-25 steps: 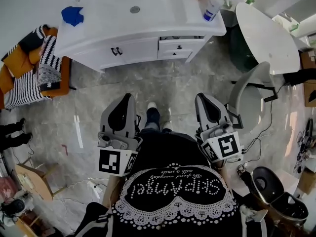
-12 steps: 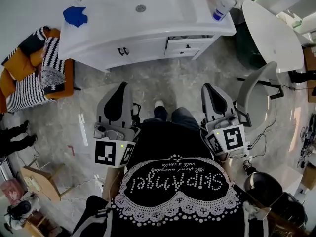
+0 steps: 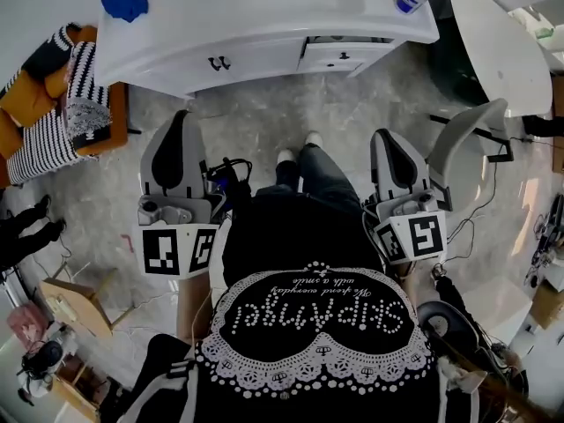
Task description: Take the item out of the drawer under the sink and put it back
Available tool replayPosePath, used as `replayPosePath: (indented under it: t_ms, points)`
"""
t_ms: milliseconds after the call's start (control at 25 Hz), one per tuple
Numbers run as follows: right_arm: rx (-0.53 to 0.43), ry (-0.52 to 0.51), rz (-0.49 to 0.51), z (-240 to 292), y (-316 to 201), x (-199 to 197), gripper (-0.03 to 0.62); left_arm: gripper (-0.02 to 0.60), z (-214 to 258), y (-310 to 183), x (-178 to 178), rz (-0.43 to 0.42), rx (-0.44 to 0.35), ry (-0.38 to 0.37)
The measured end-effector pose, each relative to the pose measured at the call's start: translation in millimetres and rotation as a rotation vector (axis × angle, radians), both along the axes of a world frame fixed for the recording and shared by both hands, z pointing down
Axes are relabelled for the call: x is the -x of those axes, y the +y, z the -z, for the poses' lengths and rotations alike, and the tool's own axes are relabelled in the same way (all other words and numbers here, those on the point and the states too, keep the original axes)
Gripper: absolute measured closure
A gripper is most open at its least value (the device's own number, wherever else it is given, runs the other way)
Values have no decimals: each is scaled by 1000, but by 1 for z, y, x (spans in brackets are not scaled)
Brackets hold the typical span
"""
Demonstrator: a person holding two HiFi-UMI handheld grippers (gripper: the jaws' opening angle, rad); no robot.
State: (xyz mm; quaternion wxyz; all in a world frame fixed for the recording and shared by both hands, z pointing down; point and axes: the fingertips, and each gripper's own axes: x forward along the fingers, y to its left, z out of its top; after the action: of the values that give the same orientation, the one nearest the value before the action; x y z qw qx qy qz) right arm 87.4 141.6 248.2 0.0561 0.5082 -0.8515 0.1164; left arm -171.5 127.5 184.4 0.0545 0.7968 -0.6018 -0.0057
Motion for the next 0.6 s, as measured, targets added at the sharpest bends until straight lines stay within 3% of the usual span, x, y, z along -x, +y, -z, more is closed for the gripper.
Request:
replayPosePath:
  t_ms: [600]
  points:
    - [5,23,76,2,-101,-13,574,577,0,-78,-25,37,14,15]
